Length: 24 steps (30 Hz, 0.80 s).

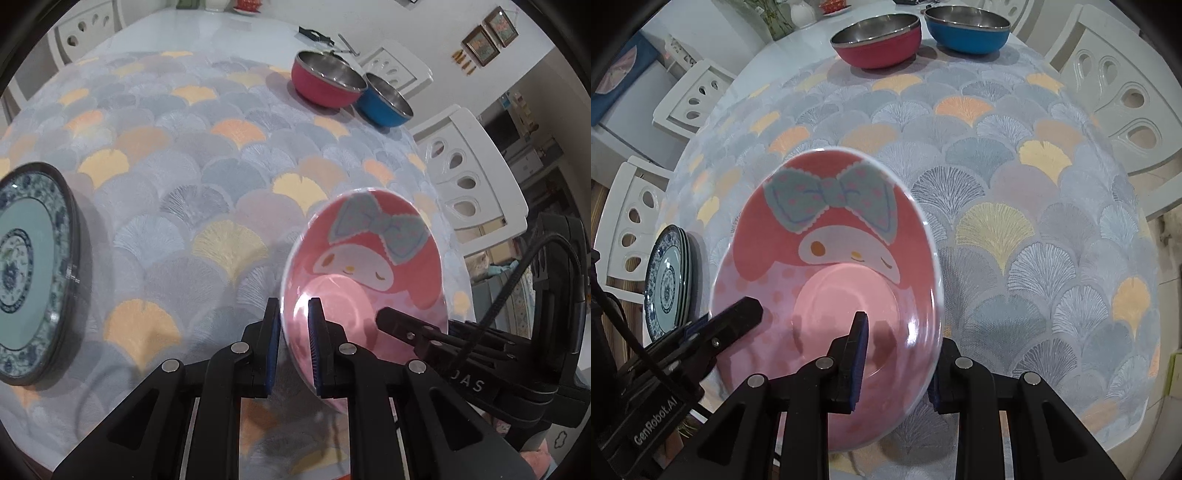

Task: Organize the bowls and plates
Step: 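Lift and carry the pink bowl with both tools toward the plates, then lower the pink bowl onto the tablecloth and open both tools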

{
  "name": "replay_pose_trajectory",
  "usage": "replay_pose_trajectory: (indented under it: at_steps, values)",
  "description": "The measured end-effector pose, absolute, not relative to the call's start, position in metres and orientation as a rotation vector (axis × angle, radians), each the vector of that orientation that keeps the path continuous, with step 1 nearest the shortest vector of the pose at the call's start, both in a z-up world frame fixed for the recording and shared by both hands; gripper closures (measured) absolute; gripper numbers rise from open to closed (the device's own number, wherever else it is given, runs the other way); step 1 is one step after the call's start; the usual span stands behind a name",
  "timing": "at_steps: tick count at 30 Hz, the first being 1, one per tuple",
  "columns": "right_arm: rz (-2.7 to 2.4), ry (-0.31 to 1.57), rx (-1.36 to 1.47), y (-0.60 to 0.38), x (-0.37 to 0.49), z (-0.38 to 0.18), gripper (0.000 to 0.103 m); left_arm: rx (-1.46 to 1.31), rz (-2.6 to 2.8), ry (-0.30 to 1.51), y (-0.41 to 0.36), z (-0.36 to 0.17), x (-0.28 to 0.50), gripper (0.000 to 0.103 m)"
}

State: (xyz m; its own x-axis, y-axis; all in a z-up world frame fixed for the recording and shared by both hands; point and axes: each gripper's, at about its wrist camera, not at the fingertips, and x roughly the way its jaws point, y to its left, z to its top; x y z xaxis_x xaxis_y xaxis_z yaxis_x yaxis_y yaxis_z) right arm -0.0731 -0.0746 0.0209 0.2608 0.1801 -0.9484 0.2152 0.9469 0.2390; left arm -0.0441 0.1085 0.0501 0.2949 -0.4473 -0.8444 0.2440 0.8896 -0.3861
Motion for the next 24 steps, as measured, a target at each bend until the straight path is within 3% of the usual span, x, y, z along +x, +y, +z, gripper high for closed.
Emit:
replay_pose_trajectory:
  at_steps: [7,11,22,24]
  values:
    - [-0.016,1.298,0.412,-0.089,-0.083,0.039,0.074,-0.230,-0.452,1.158,0.128,0.069,-0.043,0.090]
    - [-0.021,1.269,0.439,-0.097,-0.094,0.055,0.056,-0.232,-0.456,1.132,0.137,0.082,-0.050,0.090]
    - [0.011,1.158,0.441,-0.091,-0.107,0.115,0.055,-0.198,-0.514,0.996,0.144,0.145,-0.057,0.090]
    - [0.017,1.129,0.435,-0.090,-0.106,0.129,0.055,-0.190,-0.521,0.965,0.143,0.158,-0.053,0.075]
